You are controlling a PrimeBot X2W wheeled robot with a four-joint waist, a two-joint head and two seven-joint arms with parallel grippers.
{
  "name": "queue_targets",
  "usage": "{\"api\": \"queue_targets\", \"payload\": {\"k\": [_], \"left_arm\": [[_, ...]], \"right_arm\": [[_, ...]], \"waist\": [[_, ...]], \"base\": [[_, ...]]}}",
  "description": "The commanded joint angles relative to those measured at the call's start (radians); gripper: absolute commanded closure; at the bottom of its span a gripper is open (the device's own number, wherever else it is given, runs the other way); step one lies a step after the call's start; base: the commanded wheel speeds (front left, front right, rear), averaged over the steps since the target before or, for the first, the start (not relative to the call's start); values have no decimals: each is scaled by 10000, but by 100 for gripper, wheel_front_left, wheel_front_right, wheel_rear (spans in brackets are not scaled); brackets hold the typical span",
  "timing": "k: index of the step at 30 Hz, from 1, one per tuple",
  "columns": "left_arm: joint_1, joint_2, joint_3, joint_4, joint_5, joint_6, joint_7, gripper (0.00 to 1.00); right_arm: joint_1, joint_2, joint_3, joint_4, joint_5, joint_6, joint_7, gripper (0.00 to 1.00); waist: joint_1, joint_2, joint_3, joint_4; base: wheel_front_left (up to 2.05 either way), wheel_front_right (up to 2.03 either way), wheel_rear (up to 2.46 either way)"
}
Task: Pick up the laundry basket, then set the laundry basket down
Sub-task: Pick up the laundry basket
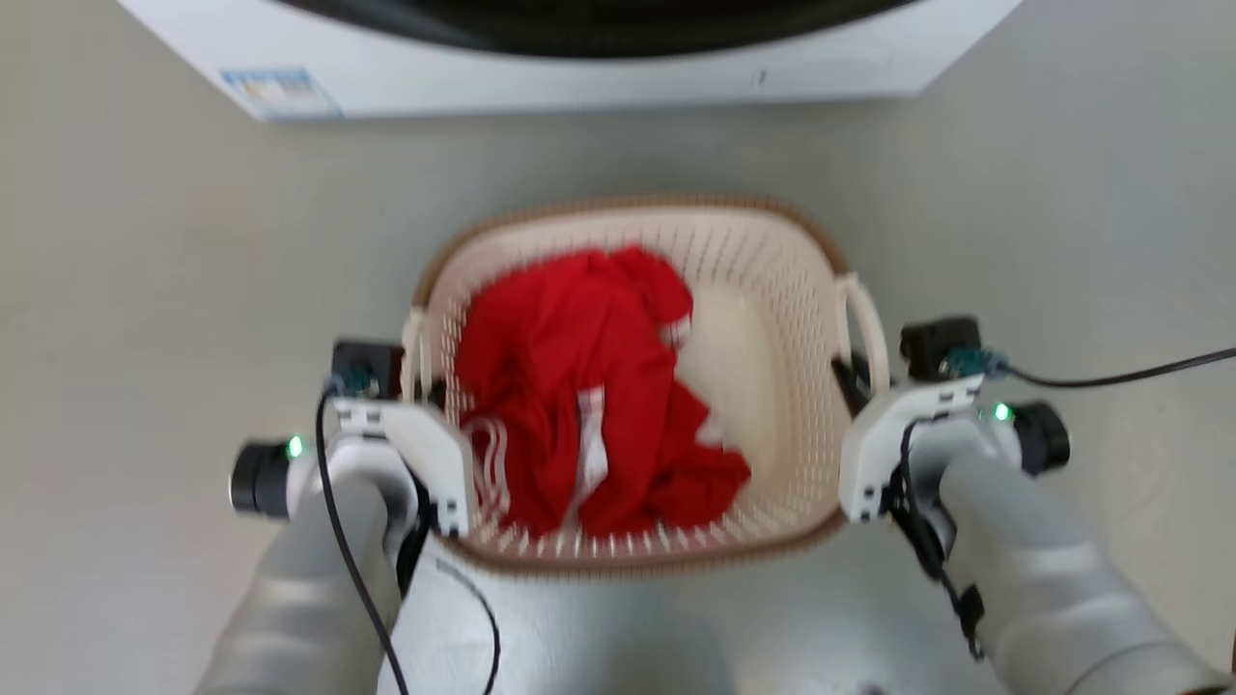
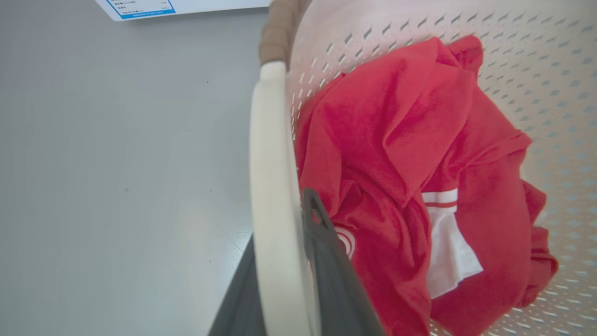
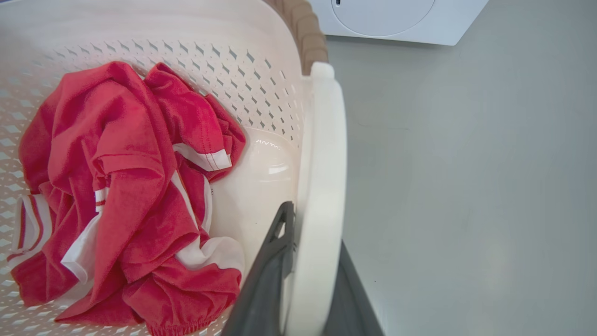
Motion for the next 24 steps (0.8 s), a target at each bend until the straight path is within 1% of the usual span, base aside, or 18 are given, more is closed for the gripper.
{"api": "queue_targets", "payload": {"k": [1, 10, 13, 18, 24], "left_arm": [[258, 240, 38, -109, 18, -184, -77, 100], [1569, 240, -786, -84, -714, -214, 475, 100], [2141, 239, -1228, -273, -1191, -193, 677, 100], [2898, 239, -1932, -658, -1822, -42, 972, 100], [3611, 239, -2895, -1173, -2562, 284, 1238, 100]], "right_arm": [[408, 103, 299, -112, -39, 73, 49, 100], [1525, 103, 1246, -216, 788, 73, 861, 100], [2081, 103, 1530, -178, 1121, 73, 1109, 100], [2718, 103, 1761, -68, 1513, 73, 1341, 100], [3207, 103, 1962, 119, 1780, 73, 1549, 100]], "waist": [[0, -2, -780, -98], [0, -2, -2836, -198], [0, -2, -3593, -155], [0, -2, -4432, -43], [0, -2, -5108, 126]], "base": [[0, 0, 0], [0, 0, 0], [0, 0, 0], [0, 0, 0], [0, 0, 0]]}}
